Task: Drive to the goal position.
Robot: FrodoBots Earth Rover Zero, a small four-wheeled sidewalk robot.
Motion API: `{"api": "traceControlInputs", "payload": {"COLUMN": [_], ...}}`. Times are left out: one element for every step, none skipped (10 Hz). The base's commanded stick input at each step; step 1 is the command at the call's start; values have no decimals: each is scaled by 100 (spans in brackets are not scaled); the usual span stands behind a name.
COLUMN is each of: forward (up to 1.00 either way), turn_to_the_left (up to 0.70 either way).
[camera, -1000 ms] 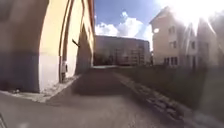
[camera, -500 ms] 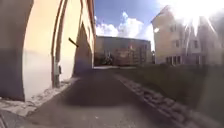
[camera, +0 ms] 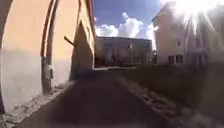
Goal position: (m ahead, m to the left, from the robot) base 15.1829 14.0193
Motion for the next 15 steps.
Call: {"api": "traceControlInputs", "payload": {"forward": [85, 85, 85, 85, 85, 85, 85, 85, 85, 85, 85, 85, 85, 85, 85], "turn_to_the_left": [0, 0, 0, 0, 0, 0, 0, 0, 0, 0, 0, 0, 0, 0, 0]}}
